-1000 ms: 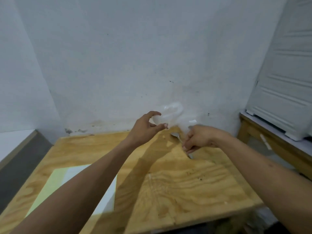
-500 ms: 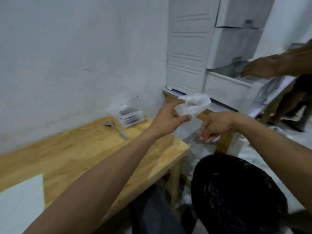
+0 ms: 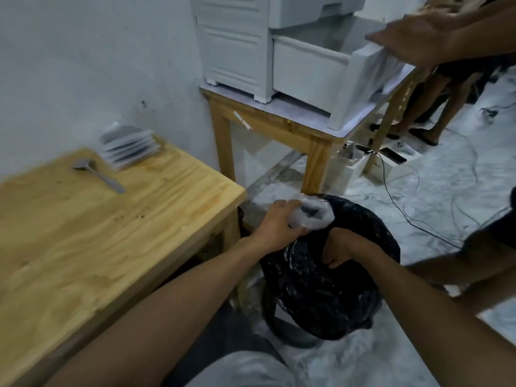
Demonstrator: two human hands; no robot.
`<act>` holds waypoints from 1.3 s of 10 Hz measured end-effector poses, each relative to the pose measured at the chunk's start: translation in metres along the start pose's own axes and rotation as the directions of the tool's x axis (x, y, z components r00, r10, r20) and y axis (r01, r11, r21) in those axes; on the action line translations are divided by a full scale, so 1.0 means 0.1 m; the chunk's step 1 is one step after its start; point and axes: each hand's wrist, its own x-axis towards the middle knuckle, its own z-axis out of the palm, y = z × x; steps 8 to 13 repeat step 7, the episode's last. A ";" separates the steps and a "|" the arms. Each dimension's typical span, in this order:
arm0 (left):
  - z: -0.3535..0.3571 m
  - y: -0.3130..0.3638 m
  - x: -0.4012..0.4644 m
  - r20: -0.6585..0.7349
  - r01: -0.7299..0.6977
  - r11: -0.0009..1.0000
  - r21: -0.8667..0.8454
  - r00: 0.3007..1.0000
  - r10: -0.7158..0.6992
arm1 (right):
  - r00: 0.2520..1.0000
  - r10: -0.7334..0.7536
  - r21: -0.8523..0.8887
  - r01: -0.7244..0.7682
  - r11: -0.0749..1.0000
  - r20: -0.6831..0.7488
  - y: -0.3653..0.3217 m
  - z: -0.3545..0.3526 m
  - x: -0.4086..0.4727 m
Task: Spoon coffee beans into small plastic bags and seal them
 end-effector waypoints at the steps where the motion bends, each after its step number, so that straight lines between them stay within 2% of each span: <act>1: 0.15 -0.11 0.01 0.022 -0.008 0.999 0.045 1.000 0.007 | 0.999 -0.025 0.013 0.024 1.000 0.037 0.14 0.10 0.09; 2: 0.22 -0.19 0.05 0.104 0.033 0.992 0.126 0.994 -0.046 | 0.997 -0.045 0.088 0.039 0.995 0.069 0.19 0.07 0.12; 3: 0.24 -0.27 0.10 0.201 0.106 0.950 0.293 0.965 -0.170 | 0.992 -0.011 0.217 -0.017 0.976 0.125 0.21 -0.03 0.10; 4: 0.21 -0.26 0.06 0.194 0.073 0.953 0.293 0.972 -0.134 | 0.992 -0.051 0.288 0.015 0.958 0.117 0.14 -0.16 0.01; 5: 0.11 -0.19 -0.04 0.105 0.076 0.970 0.233 0.989 -0.103 | 0.988 -0.119 0.322 0.083 0.943 0.095 -0.02 -0.31 -0.18; 6: -0.04 -0.10 -0.36 -0.029 0.014 0.997 0.072 0.999 -0.012 | 0.953 -0.296 0.532 0.285 0.798 -0.067 -0.25 -0.36 -0.62; 7: -0.15 -0.10 -1.02 -0.228 -0.069 0.966 -0.250 0.974 0.010 | 0.841 -0.433 0.749 0.508 0.425 -0.324 -0.37 -0.32 -1.23; 13: -0.15 -0.10 -1.02 -0.228 -0.069 0.966 -0.250 0.974 0.010 | 0.841 -0.433 0.749 0.508 0.425 -0.324 -0.37 -0.32 -1.23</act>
